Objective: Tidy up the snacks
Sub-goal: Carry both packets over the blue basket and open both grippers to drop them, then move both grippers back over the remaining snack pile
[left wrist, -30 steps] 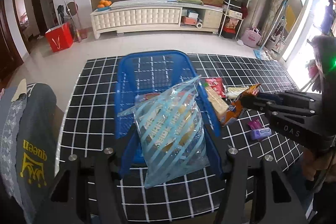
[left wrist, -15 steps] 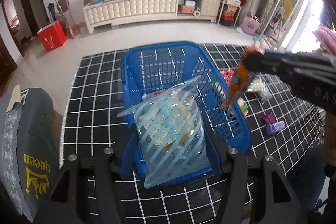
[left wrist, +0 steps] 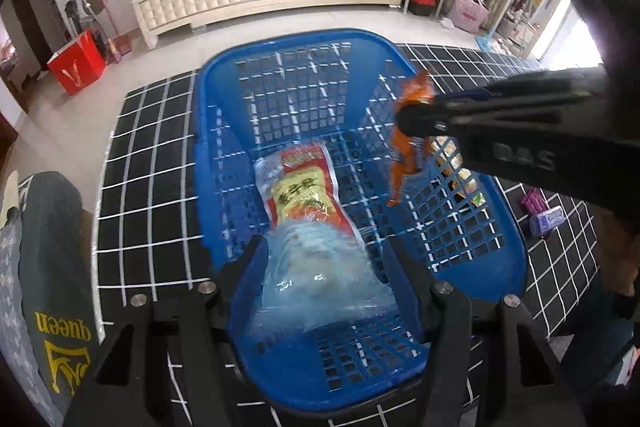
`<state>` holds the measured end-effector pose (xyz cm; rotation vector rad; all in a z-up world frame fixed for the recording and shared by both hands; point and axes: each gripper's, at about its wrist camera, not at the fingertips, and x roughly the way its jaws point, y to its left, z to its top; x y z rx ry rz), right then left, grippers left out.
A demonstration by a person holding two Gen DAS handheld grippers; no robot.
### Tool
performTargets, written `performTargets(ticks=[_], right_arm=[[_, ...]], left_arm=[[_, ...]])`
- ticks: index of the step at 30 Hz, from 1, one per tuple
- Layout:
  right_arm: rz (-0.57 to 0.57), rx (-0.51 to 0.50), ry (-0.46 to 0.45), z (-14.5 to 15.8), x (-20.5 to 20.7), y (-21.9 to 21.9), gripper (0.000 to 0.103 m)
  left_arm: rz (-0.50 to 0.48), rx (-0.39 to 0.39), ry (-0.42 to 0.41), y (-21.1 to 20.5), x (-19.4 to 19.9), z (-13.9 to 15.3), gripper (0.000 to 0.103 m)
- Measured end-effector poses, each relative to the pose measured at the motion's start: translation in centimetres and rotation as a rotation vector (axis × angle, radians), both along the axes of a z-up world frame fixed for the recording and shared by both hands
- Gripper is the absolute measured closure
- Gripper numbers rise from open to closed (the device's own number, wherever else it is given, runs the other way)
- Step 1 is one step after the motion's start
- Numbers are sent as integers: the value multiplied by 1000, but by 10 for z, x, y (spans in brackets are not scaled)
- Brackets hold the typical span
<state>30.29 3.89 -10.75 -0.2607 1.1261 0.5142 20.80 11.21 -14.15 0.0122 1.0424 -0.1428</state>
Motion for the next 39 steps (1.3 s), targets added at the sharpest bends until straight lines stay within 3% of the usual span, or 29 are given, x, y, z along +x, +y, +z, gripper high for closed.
performTargets(ticks=[5, 6, 10, 11, 13, 16, 39], right_arm=[[3, -32, -10, -4, 5, 4, 81], [3, -46, -1, -7, 6, 4, 77], [35, -36, 22, -7, 5, 8, 53], [39, -50, 2, -4, 2, 11, 36], [58, -65, -59, 3, -7, 16, 20], [64, -77, -151, 19, -20, 18, 17], [19, 9, -220, 90, -99, -55, 17]], left_arm=[[3, 3, 17, -2, 4, -7, 46], [5, -2, 21, -1, 5, -8, 46], [17, -15, 39, 4, 7, -10, 46], [18, -12, 41, 4, 7, -10, 46], [23, -6, 36, 4, 5, -9, 46], [28, -5, 27, 5, 2, -5, 46], [129, 16, -123, -4, -62, 67, 46]])
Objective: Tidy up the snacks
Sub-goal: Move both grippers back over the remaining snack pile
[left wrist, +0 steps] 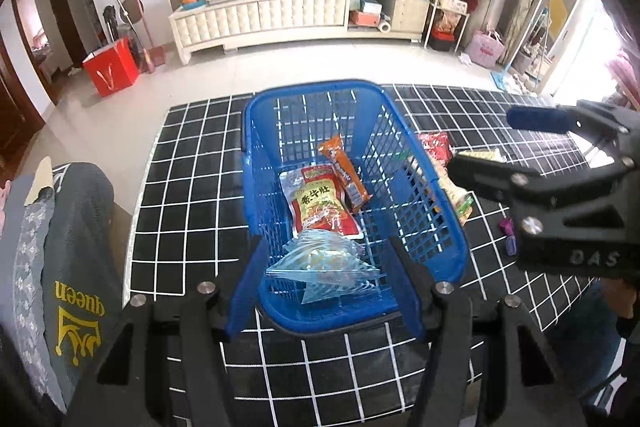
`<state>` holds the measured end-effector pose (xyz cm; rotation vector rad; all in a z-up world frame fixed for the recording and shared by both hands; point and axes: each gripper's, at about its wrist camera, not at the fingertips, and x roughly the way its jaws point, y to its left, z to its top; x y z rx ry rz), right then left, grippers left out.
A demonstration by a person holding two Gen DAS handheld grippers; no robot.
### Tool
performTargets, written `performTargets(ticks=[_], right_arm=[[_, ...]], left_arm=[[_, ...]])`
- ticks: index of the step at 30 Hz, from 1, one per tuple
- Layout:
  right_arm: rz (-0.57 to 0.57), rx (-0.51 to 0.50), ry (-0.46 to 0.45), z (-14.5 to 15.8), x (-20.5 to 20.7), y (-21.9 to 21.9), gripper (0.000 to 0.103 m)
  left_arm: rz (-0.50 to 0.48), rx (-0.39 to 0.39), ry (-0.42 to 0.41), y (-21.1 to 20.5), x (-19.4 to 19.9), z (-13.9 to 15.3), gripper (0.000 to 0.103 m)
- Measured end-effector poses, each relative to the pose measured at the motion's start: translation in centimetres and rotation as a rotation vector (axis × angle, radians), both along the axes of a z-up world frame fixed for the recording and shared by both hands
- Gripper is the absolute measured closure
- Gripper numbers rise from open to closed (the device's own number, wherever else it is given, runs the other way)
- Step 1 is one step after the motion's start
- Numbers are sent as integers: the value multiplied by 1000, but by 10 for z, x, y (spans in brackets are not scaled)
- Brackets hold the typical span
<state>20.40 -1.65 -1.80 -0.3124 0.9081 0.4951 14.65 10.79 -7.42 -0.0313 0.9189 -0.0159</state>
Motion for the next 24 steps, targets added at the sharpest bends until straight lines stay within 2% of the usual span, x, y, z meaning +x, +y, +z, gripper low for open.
performTargets(ticks=[9, 24], right_arm=[[-48, 54, -12, 17, -20, -44, 17], [-126, 97, -34, 24, -37, -122, 17]], left_arm=[[17, -5, -58, -24, -19, 24, 45], [-50, 37, -103, -97, -27, 49, 45]])
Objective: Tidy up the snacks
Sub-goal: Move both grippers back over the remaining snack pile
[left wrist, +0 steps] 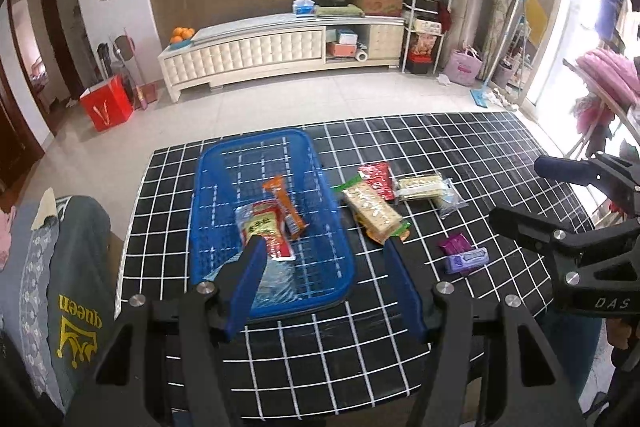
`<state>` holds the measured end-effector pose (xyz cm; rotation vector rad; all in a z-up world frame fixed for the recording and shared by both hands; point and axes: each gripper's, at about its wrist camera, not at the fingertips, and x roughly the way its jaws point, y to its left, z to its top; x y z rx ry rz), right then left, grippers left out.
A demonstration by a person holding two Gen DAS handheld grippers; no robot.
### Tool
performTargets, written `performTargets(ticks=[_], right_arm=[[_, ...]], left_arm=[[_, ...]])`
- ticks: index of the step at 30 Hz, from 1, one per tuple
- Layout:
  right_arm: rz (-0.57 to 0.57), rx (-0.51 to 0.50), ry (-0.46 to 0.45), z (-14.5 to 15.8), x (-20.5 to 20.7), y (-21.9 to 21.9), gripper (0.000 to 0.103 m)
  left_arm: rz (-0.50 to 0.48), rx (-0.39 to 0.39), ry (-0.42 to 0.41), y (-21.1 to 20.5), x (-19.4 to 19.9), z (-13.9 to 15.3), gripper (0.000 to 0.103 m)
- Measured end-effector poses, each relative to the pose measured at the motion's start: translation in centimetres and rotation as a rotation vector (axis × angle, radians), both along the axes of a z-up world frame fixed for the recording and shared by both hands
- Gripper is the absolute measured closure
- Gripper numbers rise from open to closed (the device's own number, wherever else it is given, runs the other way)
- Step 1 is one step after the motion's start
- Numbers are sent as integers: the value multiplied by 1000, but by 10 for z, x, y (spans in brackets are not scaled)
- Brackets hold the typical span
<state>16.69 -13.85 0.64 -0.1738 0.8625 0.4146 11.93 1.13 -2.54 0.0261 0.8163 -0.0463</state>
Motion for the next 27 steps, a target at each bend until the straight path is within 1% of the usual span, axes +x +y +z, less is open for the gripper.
performTargets(ticks=[4, 10, 12, 14, 16, 19, 22, 25, 27], right_arm=[[-31, 10, 22, -7, 5, -25, 17], [-73, 10, 62, -21, 17, -57, 17], [-83, 11, 77, -26, 22, -66, 17], [-94, 14, 100, -35, 27, -76, 17], [-104, 21, 123, -44, 30, -84, 17], [-116, 35, 160, -59, 39, -92, 17], [-121, 39, 187, -72, 48, -99, 17], [-132, 42, 211, -83, 59, -105, 17], [-150, 43, 231, -90, 69, -109, 17]], left_arm=[[-20, 18, 3, -23, 7, -3, 45], [-47, 4, 45, -57, 25, -14, 45], [-50, -11, 71, -67, 33, -20, 45], [-54, -39, 115, -76, 43, -28, 45], [-56, -43, 131, -83, 50, -33, 45], [-53, -23, 157, -99, 62, -44, 40], [-47, -24, 203, -107, 73, -57, 38], [-23, -3, 240, -114, 86, -71, 29], [-16, -9, 269, -117, 96, -80, 29]])
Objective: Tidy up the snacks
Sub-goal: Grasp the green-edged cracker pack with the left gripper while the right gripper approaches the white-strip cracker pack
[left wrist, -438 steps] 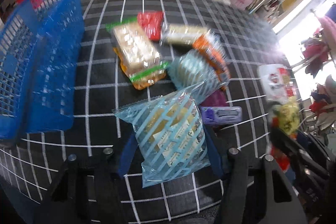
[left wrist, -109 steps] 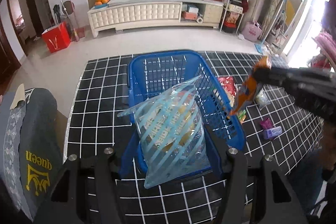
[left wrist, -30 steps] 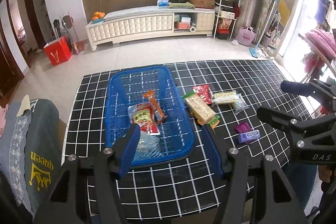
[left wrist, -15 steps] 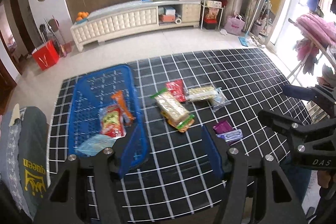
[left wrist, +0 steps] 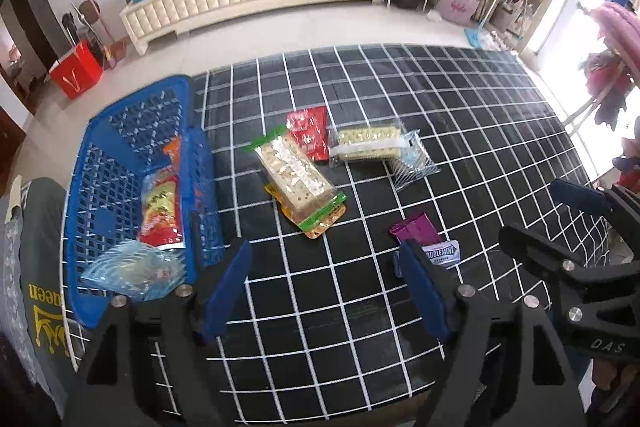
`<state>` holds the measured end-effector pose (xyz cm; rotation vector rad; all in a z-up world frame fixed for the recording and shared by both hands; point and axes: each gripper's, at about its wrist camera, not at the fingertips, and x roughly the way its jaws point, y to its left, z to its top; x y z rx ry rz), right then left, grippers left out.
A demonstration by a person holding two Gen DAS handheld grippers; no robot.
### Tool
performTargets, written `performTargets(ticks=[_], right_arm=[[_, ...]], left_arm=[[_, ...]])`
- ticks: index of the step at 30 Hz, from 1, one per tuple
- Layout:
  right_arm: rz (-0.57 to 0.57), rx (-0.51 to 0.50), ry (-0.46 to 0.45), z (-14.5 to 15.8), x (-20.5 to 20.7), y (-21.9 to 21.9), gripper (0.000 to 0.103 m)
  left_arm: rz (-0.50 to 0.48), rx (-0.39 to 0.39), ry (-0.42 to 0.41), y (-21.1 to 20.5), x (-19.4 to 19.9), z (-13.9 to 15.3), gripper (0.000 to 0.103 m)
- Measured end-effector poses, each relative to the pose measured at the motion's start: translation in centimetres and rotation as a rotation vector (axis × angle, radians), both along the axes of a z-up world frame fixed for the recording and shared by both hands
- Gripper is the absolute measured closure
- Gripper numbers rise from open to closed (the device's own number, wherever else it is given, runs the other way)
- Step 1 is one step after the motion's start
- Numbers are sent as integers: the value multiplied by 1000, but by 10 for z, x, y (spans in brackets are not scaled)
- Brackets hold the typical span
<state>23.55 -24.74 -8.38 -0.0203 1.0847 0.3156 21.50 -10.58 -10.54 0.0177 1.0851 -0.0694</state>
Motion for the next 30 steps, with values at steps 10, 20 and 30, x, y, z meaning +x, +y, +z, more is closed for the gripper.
performTargets(ticks=[10, 20, 30], right_arm=[[-67, 89, 102, -37, 48, -16, 17], [-51, 66, 180, -80, 90, -5, 17], [-92, 40, 192, -93, 105, -29, 17]], left_arm=[[90, -41, 125, 1, 59, -37, 28], [165, 22, 241, 10, 120, -85, 28], [191, 69, 296, 16, 154, -117, 28]])
